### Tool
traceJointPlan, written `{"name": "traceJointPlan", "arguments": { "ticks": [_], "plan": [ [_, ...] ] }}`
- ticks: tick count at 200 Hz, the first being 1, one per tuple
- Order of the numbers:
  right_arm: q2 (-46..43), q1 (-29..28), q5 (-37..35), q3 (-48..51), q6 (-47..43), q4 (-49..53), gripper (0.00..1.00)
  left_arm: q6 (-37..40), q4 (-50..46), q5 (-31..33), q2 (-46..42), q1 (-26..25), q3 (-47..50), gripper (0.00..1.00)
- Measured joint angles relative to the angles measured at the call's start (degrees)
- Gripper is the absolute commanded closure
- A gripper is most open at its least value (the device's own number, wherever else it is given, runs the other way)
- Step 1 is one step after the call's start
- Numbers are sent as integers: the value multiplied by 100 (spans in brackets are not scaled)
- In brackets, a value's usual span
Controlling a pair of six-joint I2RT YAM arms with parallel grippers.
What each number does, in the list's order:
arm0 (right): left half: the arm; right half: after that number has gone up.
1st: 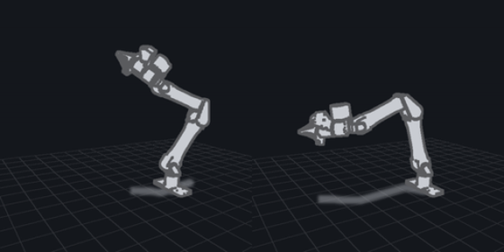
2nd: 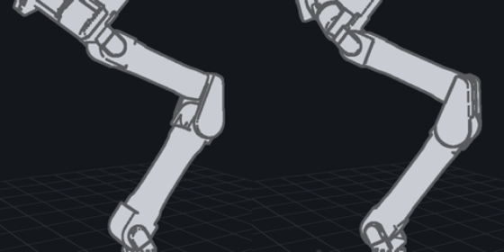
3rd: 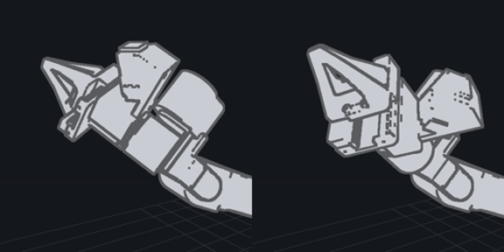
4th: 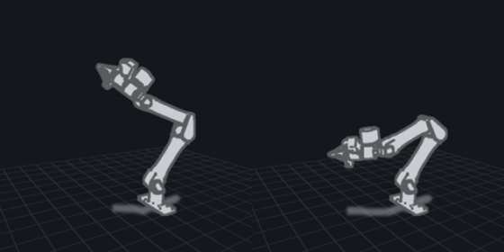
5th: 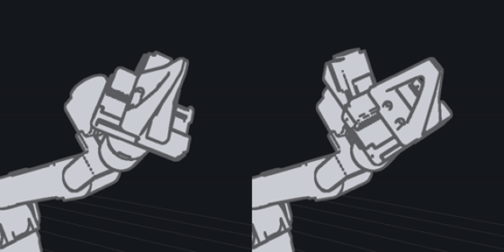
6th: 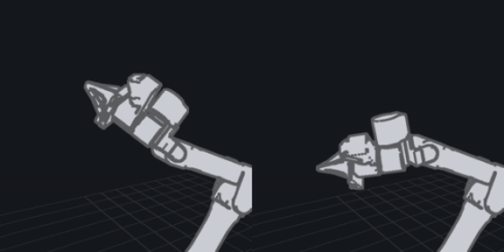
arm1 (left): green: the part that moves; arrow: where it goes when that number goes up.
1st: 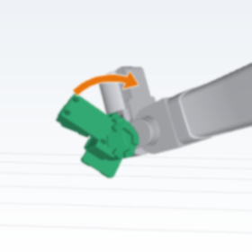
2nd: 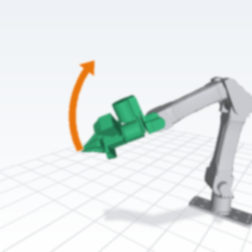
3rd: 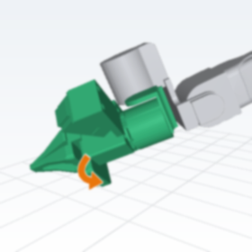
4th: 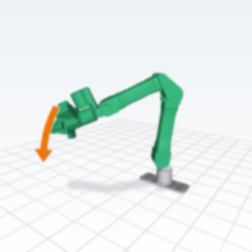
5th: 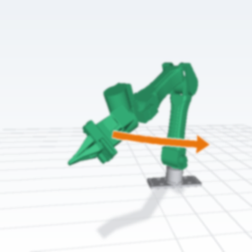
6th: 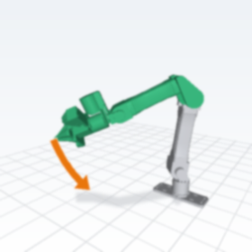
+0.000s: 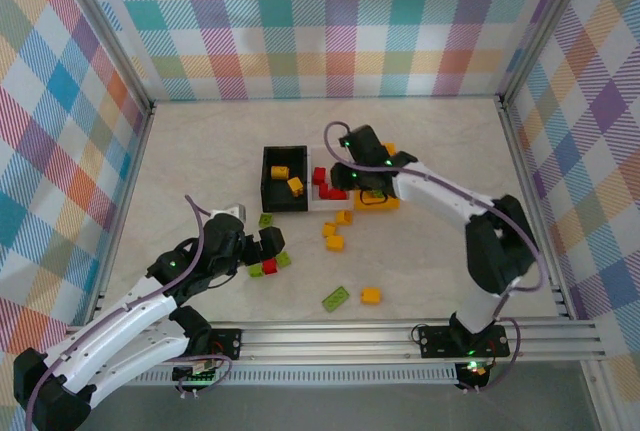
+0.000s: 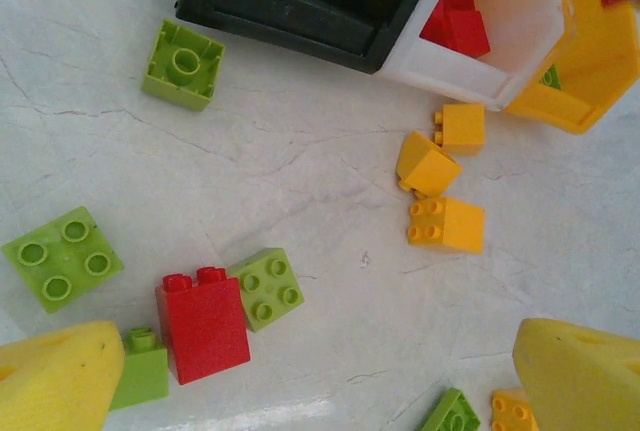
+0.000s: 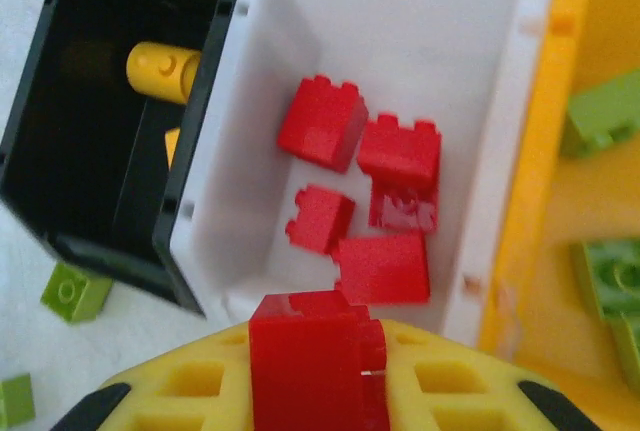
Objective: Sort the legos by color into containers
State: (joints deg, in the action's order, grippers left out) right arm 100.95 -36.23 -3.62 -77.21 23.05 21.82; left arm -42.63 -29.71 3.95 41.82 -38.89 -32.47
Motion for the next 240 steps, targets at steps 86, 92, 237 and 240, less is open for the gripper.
{"name": "traceJointPlan", "arguments": {
  "ticks": [86, 92, 237, 240],
  "plan": [
    [1307, 0, -496, -1572, 4, 675, 36, 249, -55, -278, 518, 2, -203, 0],
    [1270, 0, -505, -1541, 7, 675, 36, 297, -35, -348, 612, -2, -269, 0],
    [-1528, 1010, -444, 2031, 466, 66, 34, 1508, 573, -752, 5584, -3436, -2889, 15],
    [-1545, 1021, -439, 2048, 466, 52, 34, 1523, 568, -750, 5628, -3447, -2922, 15]
  ]
}}
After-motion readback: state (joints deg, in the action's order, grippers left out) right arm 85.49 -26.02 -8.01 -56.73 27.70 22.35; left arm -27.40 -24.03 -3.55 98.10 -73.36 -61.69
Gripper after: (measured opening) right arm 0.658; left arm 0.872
